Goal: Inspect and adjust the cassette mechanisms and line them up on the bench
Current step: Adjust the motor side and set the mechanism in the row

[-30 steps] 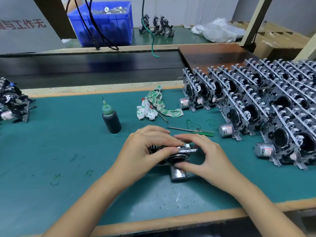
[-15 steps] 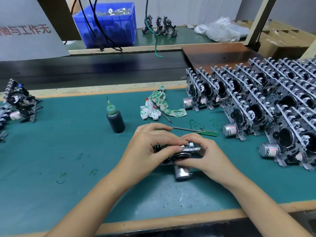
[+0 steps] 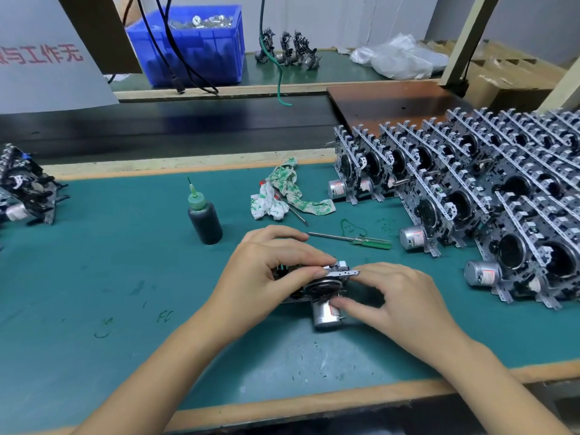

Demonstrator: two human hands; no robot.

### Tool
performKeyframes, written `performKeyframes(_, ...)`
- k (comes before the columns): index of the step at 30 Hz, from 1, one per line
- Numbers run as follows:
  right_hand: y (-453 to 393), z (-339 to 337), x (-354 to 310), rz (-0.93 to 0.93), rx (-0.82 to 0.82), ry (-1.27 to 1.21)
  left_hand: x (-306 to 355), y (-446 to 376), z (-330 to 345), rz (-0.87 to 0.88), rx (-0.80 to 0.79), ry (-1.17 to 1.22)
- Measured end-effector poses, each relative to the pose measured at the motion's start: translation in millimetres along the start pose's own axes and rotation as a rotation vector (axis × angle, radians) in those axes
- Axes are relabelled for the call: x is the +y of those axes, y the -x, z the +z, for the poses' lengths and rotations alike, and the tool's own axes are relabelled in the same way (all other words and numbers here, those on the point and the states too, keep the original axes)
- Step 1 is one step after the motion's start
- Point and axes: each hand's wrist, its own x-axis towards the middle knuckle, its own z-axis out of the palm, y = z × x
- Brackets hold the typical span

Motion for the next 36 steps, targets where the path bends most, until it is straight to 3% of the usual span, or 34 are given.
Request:
performKeyframes(6, 0.8, -0.6, -0.1, -0.064, 0.01, 0.029, -0.6, -3.6, -0.7, -0.018, -0.021, 0.04)
performKeyframes(10, -16.6, -18.5, -5.2, -0.091, 0.128, -0.109, 0.1, -9.2, -4.7, -0.04, -0.069, 0.089)
performKeyframes(15, -49.9, -28.6, -30.6, -0.286, 0.0, 0.021, 1.1, -12.4, -1.2, -0.188, 0.203, 0.293)
performKeyframes(19, -66.5, -28.1, -39.8, -0.378, -0.175, 0.044, -6.1, -2.4, 2.7, -0.105, 0.297, 0.027)
performKeyframes(24, -66.0, -24.2, -34.3, -0.506, -0.066, 0.046, -15.0, 9.2, 6.7, 0.029, 0.329, -0.184)
performKeyframes(29, -76.3, -29.5, -19.7, -0.309, 0.039, -0.067, -10.5, -18.4, -0.3, 0.151, 0.239, -0.335)
performKeyframes(36, -120.1, -33.2, -7.6, -0.019, 0.237, -0.068, -16.5, -95.8, -11.2, 0.156, 0.061, -0.462)
